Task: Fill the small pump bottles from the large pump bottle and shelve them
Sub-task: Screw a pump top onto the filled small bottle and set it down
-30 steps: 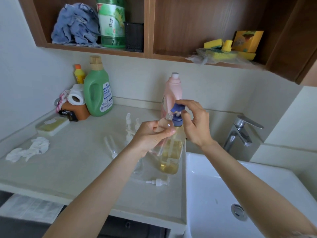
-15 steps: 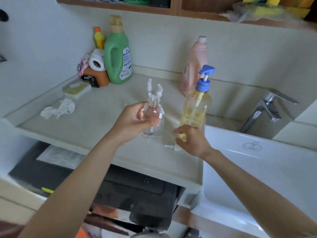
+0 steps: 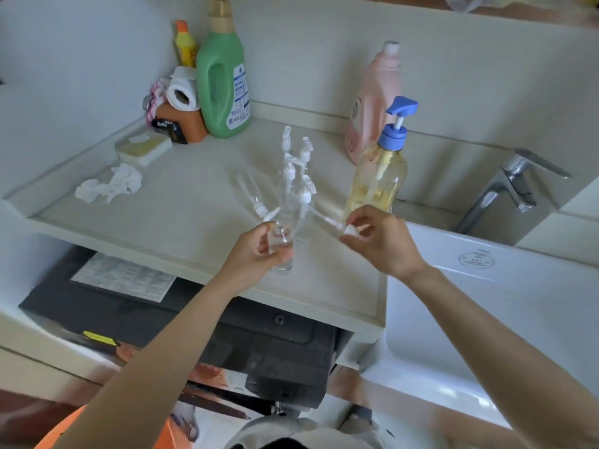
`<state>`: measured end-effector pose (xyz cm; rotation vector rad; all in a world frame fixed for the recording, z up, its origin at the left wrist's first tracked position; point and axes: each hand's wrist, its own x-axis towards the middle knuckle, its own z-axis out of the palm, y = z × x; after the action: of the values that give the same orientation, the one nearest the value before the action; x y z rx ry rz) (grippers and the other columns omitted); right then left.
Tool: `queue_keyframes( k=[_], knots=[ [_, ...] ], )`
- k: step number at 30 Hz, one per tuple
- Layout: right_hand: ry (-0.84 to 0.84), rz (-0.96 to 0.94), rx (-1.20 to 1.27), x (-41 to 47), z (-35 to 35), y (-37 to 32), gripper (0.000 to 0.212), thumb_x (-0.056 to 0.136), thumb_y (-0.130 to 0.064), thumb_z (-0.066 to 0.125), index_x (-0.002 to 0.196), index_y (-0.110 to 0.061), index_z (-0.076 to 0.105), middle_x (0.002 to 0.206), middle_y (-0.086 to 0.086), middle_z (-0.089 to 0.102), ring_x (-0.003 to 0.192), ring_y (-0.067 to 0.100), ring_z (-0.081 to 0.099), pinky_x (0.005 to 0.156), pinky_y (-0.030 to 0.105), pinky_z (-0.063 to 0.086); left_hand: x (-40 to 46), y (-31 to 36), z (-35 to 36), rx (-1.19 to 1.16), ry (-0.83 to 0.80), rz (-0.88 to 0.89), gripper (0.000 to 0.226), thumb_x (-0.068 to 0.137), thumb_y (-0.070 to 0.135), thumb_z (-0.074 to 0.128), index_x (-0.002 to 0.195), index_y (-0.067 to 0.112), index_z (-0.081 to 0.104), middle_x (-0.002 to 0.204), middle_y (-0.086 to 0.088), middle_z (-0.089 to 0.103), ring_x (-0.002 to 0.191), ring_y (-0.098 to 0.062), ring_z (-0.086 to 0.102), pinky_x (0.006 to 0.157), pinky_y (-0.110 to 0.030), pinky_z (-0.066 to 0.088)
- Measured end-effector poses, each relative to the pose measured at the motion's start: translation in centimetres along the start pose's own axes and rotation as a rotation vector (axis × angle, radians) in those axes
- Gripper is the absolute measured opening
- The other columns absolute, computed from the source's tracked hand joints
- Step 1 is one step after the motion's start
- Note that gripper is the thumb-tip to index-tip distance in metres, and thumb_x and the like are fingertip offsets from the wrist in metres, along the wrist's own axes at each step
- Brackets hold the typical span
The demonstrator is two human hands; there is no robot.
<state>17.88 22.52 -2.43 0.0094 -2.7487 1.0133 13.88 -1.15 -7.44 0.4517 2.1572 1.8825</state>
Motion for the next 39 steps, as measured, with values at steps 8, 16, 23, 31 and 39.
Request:
queue_keyframes(
  k=[8, 16, 23, 31, 39],
  knots=[
    [-0.024, -0.141, -0.008, 0.3, -5.4, -3.0, 0.018, 0.078, -0.027, 0.078, 0.094, -0.02, 0.077, 0.084, -0.008, 0.072, 0.079, 0.008, 0.063, 0.073, 0.008, 0.045, 0.7, 0.7, 0.4, 0.015, 0.052, 0.089, 0.029, 0.075, 0.05, 0.071, 0.104, 0.045, 0.066, 0.112, 0.007, 0.069, 0.103, -0.026, 0.066, 0.101, -0.044, 0.045],
    [-0.049, -0.196, -0.04, 1.7, -6.2, -4.3, 0.019, 0.078, -0.028, 0.077, 0.097, -0.022, 0.077, 0.089, -0.004, 0.073, 0.079, 0.001, 0.063, 0.079, 0.012, 0.048, 1.0, 0.0, 0.4, 0.005, 0.035, 0.072, 0.032, 0.083, 0.037, 0.071, 0.11, 0.019, 0.069, 0.091, 0.01, 0.072, 0.094, -0.015, 0.068, 0.099, -0.045, 0.049],
    [-0.213, -0.328, -0.139, 4.0, -6.7, -7.5, 0.014, 0.078, -0.023, 0.079, 0.091, -0.019, 0.074, 0.082, -0.008, 0.071, 0.073, -0.002, 0.061, 0.069, 0.013, 0.046, 1.4, 0.0, 0.2, -0.058, -0.019, 0.055, 0.035, 0.079, 0.039, 0.071, 0.11, 0.023, 0.069, 0.087, 0.005, 0.073, 0.088, -0.013, 0.068, 0.097, -0.043, 0.047],
    [-0.377, -0.386, -0.297, 5.5, -6.8, -9.5, 0.017, 0.079, -0.026, 0.078, 0.094, -0.018, 0.075, 0.079, -0.022, 0.065, 0.078, -0.006, 0.06, 0.069, 0.008, 0.043, 1.2, 0.4, 0.2, -0.07, -0.075, 0.043, 0.042, 0.08, 0.035, 0.065, 0.118, 0.016, 0.065, 0.082, 0.015, 0.071, 0.085, -0.004, 0.067, 0.087, -0.023, 0.044],
    [-0.569, -0.523, -0.482, 6.3, -0.7, -11.5, 0.022, 0.08, -0.016, 0.074, 0.102, -0.021, 0.072, 0.093, -0.006, 0.067, 0.085, 0.006, 0.051, 0.088, 0.028, 0.044, 1.6, 0.0, 0.4, -0.007, -0.1, 0.052, 0.031, 0.074, 0.061, 0.067, 0.096, 0.04, 0.069, 0.088, -0.007, 0.059, 0.075, -0.022, 0.049, 0.074, -0.037, 0.037]
  ],
)
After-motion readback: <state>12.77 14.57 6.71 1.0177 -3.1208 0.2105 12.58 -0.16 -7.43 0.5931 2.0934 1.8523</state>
